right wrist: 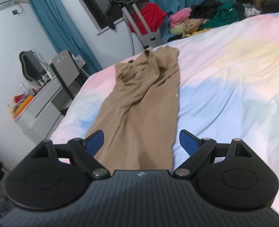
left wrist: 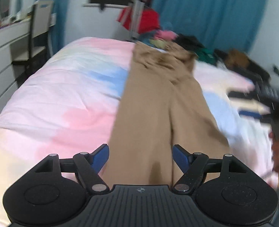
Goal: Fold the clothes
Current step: 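Fold the sleeve and side inward with the left gripper and release, then move the right gripper over the folded shirt strip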
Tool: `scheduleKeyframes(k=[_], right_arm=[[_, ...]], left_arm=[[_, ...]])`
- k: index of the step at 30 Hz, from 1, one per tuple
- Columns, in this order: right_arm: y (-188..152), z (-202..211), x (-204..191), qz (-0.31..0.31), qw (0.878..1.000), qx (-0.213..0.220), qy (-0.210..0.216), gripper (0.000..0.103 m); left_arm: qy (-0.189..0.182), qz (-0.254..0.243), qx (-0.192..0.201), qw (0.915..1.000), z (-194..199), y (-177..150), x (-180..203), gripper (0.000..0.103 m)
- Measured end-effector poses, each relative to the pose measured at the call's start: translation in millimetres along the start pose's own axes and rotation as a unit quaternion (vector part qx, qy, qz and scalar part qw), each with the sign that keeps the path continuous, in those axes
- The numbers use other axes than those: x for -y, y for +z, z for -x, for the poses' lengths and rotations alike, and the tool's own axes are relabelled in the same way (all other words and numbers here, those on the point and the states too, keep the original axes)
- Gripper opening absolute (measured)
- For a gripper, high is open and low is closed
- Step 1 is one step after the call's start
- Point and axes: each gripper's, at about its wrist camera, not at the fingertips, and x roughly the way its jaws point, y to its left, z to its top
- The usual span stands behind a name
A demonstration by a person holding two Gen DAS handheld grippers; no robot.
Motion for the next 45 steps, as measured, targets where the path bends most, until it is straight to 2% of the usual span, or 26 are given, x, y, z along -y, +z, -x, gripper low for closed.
scheduleKeyframes(k=[3, 5, 7, 9, 12, 15, 19, 21, 23, 24, 25, 26, 27, 34, 36, 41, 45], right_arm=[[-14.1, 9.7, -11.0, -0.009, 0.999, -0.027, 0.036, 0.089], [-30.0, 7.8, -16.0, -0.038, 0.994, -0.060, 0.077, 0.089], [-50.8, -2.6, -22.2, -0.077, 0.983, -0.112, 0.122, 0.089], [-72.3, -14.3, -32.0, -0.104, 0.968, -0.166, 0.159, 0.084], [-98.6, -28.4, -52.6, -0.098, 0.955, -0.214, 0.180, 0.080], [-120.2, -42.9, -68.1, -0.087, 0.947, -0.251, 0.181, 0.073], [-130.2, -49.4, -79.2, -0.073, 0.949, -0.257, 0.169, 0.067], [-132.4, -49.3, -84.3, -0.071, 0.948, -0.260, 0.170, 0.058], [-135.8, -48.7, -90.0, -0.063, 0.947, -0.265, 0.171, 0.043], [-137.2, -49.1, -92.3, -0.056, 0.947, -0.268, 0.169, 0.039], [-140.5, -47.7, -95.6, -0.047, 0.947, -0.271, 0.166, 0.029], [-142.6, -46.1, -98.5, -0.038, 0.948, -0.273, 0.162, 0.015], [-142.7, -43.8, -99.9, -0.032, 0.949, -0.273, 0.158, 0.009], [-123.0, -3.5, -104.4, 0.010, 0.959, -0.235, 0.155, 0.006], [-119.2, 6.0, -97.0, 0.001, 0.962, -0.230, 0.150, 0.006], [-120.9, 7.0, -75.0, -0.017, 0.961, -0.249, 0.119, 0.009], [-112.6, 19.9, -61.5, -0.015, 0.957, -0.262, 0.120, 0.010]], left_arm=[[0.008, -0.019, 0.023, 0.9995, 20.5, -9.9, 0.4, 0.078], [0.001, 0.003, 0.042, 0.9991, 33.5, -10.6, -7.2, 0.081], [-0.005, 0.026, 0.061, 0.9978, 43.3, -8.7, -17.4, 0.082], [0.009, 0.035, 0.074, 0.9966, 42.2, -2.1, -21.9, 0.082], [0.043, 0.061, 0.093, 0.9929, 52.9, -1.8, -39.4, 0.083], [0.039, 0.100, 0.091, 0.9900, 55.1, 0.2, -57.2, 0.083], [0.034, 0.128, 0.077, 0.9882, 51.2, 0.2, -68.7, 0.083], [0.034, 0.128, 0.072, 0.9885, 50.4, -1.2, -69.6, 0.083], [0.028, 0.132, 0.065, 0.9887, 47.1, -2.1, -69.8, 0.083], [0.024, 0.135, 0.062, 0.9887, 45.4, -2.5, -69.9, 0.083], [0.021, 0.137, 0.058, 0.9887, 43.7, -2.9, -70.1, 0.083], [0.017, 0.139, 0.055, 0.9886, 42.0, -3.4, -70.2, 0.083], [0.014, 0.141, 0.051, 0.9886, 40.4, -3.8, -70.3, 0.083], [-0.011, 0.157, 0.026, 0.9872, 28.3, -6.8, -71.5, 0.083], [-0.025, 0.172, 0.008, 0.9848, 21.4, -8.7, -74.2, 0.083], [-0.034, 0.172, -0.037, 0.9837, 4.8, -13.8, -71.4, 0.083], [-0.035, 0.159, -0.066, 0.9844, -4.9, -17.1, -66.0, 0.083]])
